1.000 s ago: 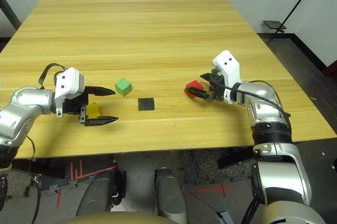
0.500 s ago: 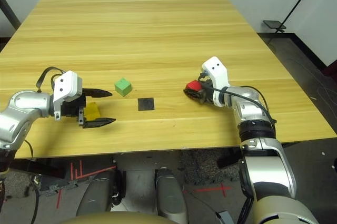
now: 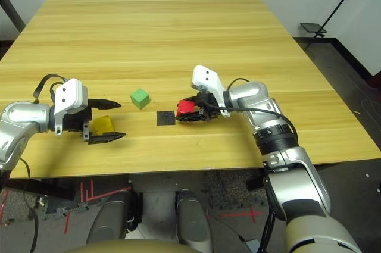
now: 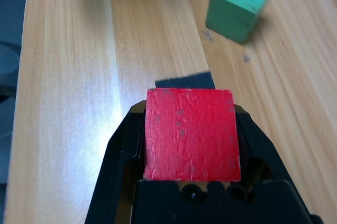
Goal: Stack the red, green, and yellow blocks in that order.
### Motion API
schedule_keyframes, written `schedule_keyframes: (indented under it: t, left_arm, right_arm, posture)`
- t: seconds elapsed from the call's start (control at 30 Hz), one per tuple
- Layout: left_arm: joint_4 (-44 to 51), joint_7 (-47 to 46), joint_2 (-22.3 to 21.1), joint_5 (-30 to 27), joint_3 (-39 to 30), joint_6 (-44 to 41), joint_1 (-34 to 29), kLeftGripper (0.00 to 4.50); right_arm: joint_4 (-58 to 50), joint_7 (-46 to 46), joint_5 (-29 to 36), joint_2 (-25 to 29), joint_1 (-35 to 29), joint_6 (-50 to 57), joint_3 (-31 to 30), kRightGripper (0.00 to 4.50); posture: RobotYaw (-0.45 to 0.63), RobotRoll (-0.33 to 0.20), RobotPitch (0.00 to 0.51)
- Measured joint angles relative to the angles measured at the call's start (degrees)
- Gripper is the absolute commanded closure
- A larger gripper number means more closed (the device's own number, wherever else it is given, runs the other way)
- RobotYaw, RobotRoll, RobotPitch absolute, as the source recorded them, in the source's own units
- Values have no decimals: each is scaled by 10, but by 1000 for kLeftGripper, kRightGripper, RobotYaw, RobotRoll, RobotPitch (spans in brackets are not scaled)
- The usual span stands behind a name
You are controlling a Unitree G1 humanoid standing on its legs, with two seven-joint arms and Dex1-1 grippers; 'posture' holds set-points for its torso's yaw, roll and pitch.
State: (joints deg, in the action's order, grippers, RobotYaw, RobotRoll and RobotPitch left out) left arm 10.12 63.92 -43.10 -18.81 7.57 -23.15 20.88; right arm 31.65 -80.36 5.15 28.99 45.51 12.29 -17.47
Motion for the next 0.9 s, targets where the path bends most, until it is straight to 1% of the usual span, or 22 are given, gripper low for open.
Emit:
schedule_keyframes:
  t: [0.17,0.33,0.5,0.8,0.87,0.9]
  left_arm:
    - [15,-11,-1,0,-4,-13,-5,0]
    - [25,-21,-5,-1,-13,-23,-17,0]
    - [47,-33,-7,-2,-21,-40,-20,0]
    - [77,-54,-14,-15,-32,-84,-20,0]
    - [78,-57,-14,-16,-32,-89,-18,0]
    - [78,-58,-13,-16,-31,-90,-15,0]
  right_arm:
    - [122,-1,-27,-42,48,-70,-9,2438]
    - [186,-5,-42,-65,70,-114,-9,2438]
    - [222,-12,-49,-82,81,-144,-9,2438]
    - [253,-16,-69,-90,82,-182,-9,2438]
    - [258,-15,-72,-91,82,-194,-8,1676]
    - [259,-13,-73,-92,82,-198,-8,1369]
  posture:
    - [358,-156,67]
    - [389,-154,72]
    - [410,-152,75]
    - [410,-150,75]
    - [403,-149,75]
    - [403,-149,75]
